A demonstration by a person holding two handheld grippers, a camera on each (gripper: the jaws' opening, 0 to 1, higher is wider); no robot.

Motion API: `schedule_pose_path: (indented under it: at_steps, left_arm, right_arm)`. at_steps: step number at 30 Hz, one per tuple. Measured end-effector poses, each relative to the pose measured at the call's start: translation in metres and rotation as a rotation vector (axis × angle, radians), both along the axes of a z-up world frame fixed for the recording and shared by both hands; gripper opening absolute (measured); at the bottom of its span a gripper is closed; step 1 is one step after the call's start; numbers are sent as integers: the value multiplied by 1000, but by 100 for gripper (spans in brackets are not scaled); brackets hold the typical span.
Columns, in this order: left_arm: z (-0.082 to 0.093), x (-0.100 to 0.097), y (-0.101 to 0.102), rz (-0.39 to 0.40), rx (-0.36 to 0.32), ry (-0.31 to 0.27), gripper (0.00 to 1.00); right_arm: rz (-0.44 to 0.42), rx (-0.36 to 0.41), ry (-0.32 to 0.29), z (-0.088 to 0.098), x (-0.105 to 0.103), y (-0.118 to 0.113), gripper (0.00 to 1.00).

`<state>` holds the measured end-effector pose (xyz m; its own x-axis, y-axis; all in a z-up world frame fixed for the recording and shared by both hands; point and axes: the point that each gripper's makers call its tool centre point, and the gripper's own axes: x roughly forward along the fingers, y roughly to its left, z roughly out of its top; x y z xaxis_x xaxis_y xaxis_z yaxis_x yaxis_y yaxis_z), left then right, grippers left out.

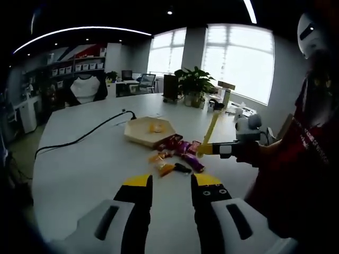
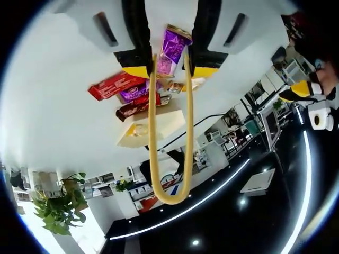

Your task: Place the target food into the container with the food tongs after gripping and lifting it, then release it inside without dropping or visibly crushing the food.

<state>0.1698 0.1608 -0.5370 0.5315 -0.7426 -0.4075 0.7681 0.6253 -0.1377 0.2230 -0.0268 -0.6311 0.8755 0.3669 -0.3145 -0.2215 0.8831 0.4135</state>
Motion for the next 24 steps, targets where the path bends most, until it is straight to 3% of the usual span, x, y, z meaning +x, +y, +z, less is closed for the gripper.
schedule_pose_path:
  at_steps: [6,8,9,11,12,13,24]
  left_arm:
    - [-5,-6,1,-4,24,12,31]
    - [-5,-6,0,-7,26,12,31]
    - [-5,-7,-1,-9,28,13,31]
    - [-4,-7,-2,-13,31,11,31]
    - [-4,-6,-3,-14,32,12,31]
    - [-5,-6,-4,-16,33,12,31]
    - [-6,-7,-13,-46,52,7,31]
  right_arm:
    - [9,-26,7,-11,3,8,27]
    - [25,-113,17,-23,1,6,26]
    - [21,-81,-17,-19,1,11,25]
    - [54,-225,-53,-20,0,5,21]
    - [59,-193,-50,-20,-1,9,20]
    - [70,-245,-70,-20,1,5,18]
    - [103,-224,-25,-21,0,4,15]
